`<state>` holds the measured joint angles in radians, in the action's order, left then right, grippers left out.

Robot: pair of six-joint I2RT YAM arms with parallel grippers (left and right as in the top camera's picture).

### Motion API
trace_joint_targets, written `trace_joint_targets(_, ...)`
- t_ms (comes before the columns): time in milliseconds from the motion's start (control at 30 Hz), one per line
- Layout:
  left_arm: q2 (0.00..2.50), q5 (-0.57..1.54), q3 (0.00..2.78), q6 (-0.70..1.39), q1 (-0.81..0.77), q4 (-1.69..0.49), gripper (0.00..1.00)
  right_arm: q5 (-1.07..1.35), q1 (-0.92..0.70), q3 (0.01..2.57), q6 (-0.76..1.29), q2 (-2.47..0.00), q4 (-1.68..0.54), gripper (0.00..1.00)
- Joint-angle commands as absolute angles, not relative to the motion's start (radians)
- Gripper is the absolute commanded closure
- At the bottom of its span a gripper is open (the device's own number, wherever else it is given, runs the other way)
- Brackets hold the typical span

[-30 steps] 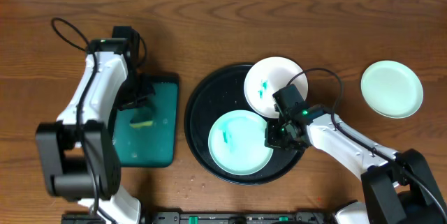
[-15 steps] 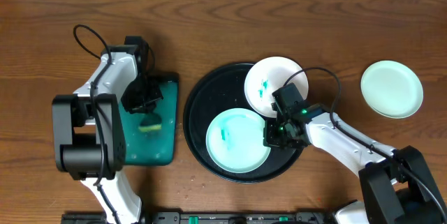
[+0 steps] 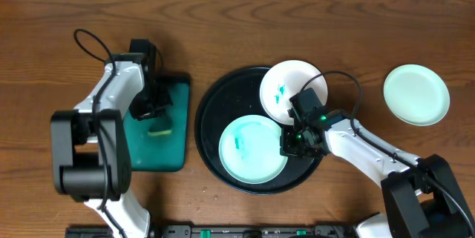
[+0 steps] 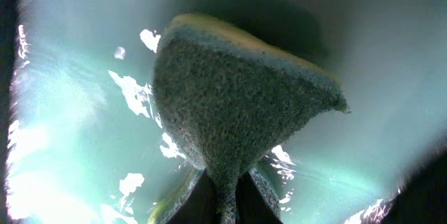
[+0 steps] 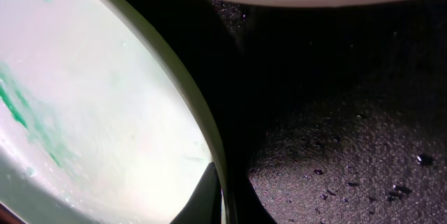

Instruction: Clean dirty plates on tray and stack at the side

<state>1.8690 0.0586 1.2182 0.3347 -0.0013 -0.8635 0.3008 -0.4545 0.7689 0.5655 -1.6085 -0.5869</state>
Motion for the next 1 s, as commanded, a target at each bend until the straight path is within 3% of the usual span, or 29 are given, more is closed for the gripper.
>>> trace_joint_targets(0,1.762,0.051,1.209,0.315,-0.003,-0.900,0.93,0.305,-0.464,0.755,0.544,-1.646,-0.588,0.99)
trace_joint_targets(400,1.483,0.342,1.209,0.257,-0.062,-1.011,0.93,0.304,-0.465,0.755,0.568,-1.646,-0.572,0.99)
trace_joint_targets(967,1.714,0.392,1.208,0.371,-0.488,-0.875,0.93,0.304,-0.465,0.755,0.569,-1.646,-0.567,0.99)
